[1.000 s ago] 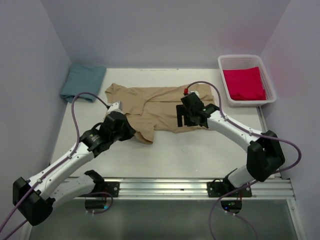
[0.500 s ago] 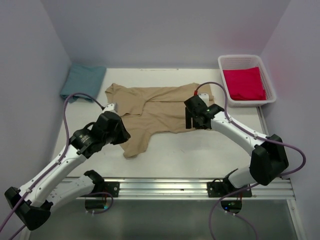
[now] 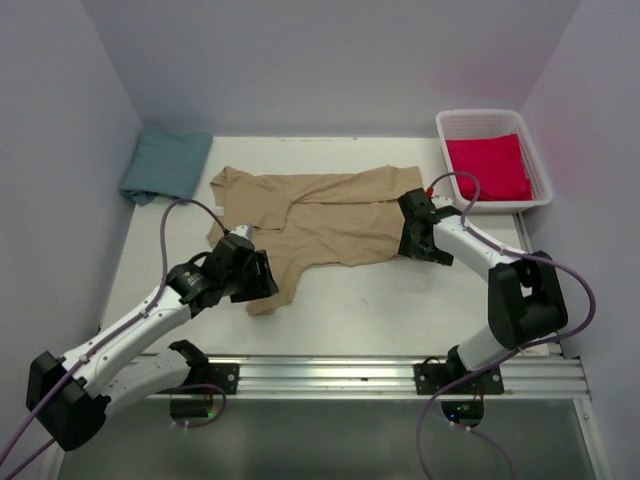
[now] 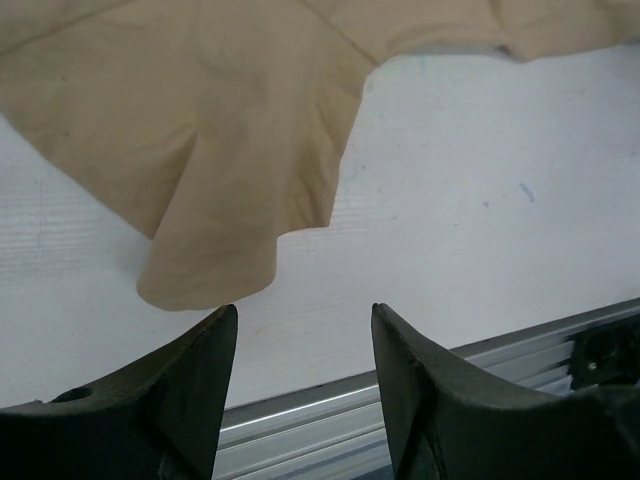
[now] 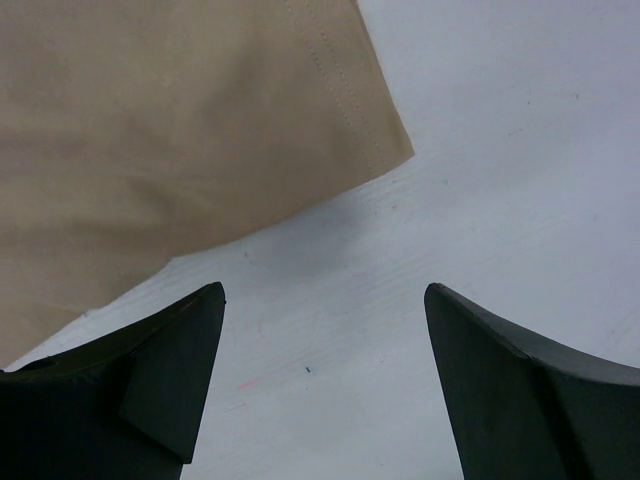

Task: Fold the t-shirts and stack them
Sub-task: Grap the side of the flattened tshirt closest away from the robot with both arms

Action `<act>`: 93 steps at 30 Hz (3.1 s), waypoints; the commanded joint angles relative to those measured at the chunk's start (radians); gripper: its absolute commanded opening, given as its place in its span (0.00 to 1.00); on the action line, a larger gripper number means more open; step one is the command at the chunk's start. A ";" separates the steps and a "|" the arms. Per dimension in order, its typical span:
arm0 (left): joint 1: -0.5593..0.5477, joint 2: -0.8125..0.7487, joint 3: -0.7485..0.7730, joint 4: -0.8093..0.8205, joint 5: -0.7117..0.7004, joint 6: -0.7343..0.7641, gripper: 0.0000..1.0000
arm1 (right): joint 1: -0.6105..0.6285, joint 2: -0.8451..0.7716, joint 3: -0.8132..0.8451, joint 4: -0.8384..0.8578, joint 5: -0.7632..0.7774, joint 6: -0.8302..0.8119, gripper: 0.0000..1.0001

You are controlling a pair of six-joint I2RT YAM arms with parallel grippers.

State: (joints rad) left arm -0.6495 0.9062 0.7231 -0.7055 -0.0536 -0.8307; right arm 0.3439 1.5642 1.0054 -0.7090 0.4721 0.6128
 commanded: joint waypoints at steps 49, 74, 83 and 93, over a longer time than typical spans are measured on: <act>-0.048 -0.319 -0.545 0.290 -0.299 -0.525 0.63 | -0.117 -0.096 -0.076 0.151 -0.179 -0.048 0.79; -0.050 -0.458 -0.464 0.192 -0.282 -0.492 0.50 | -0.118 -0.104 -0.102 0.167 -0.161 -0.051 0.71; -0.050 -0.475 -0.464 0.186 -0.276 -0.487 0.21 | -0.117 -0.099 -0.102 0.167 -0.159 -0.050 0.69; -0.048 -0.469 -0.430 0.186 -0.270 -0.458 0.00 | -0.134 -0.070 -0.096 0.129 -0.087 0.004 0.67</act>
State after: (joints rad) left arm -0.6952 0.4374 0.2317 -0.5190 -0.3069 -1.3193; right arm 0.2260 1.4982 0.9081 -0.5697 0.3191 0.5800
